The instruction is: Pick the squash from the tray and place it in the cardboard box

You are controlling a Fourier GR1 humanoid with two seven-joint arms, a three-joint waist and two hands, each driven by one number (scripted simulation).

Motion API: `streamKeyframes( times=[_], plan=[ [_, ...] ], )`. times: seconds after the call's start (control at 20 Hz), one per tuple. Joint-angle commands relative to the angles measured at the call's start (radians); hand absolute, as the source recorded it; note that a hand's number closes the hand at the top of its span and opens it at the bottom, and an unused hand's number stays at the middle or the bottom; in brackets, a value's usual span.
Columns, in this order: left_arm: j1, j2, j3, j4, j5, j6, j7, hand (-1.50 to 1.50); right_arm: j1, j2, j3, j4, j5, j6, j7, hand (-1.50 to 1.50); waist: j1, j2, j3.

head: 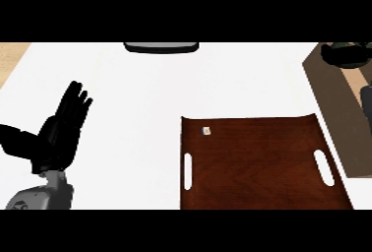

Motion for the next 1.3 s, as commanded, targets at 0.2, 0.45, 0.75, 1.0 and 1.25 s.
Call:
streamKeyframes(
  times=[0.2,0.45,0.75,1.0,1.25],
  plan=[
    [0.024,-0.016,-0.017,0.017,-0.012,-0.013,-0.063,0.00,0.024,-0.126,-0.001,0.304,0.006,0.214,-0.100,1.50,0.013,0.009,-0.001],
    [-0.012,-0.002,0.016,0.028,0.022,-0.018,-0.026,0.00,-0.020,-0.132,-0.088,0.436,-0.072,0.165,-0.196,-1.50,0.005,0.003,0.000],
    [0.026,-0.016,-0.011,0.016,-0.003,-0.017,-0.053,0.00,0.028,-0.091,-0.164,0.394,-0.115,-0.231,-0.372,-1.50,0.005,0.005,0.002],
    [-0.009,0.017,0.028,0.032,0.025,-0.033,-0.029,0.00,-0.070,-0.067,-0.265,0.362,-0.248,-0.329,-0.462,-1.50,0.009,0.003,0.002],
    [0.025,0.008,0.012,0.001,0.008,-0.022,-0.024,0.00,-0.067,-0.025,-0.408,0.345,-0.453,-0.314,-0.494,-1.50,0.000,-0.001,0.002]
  ],
)
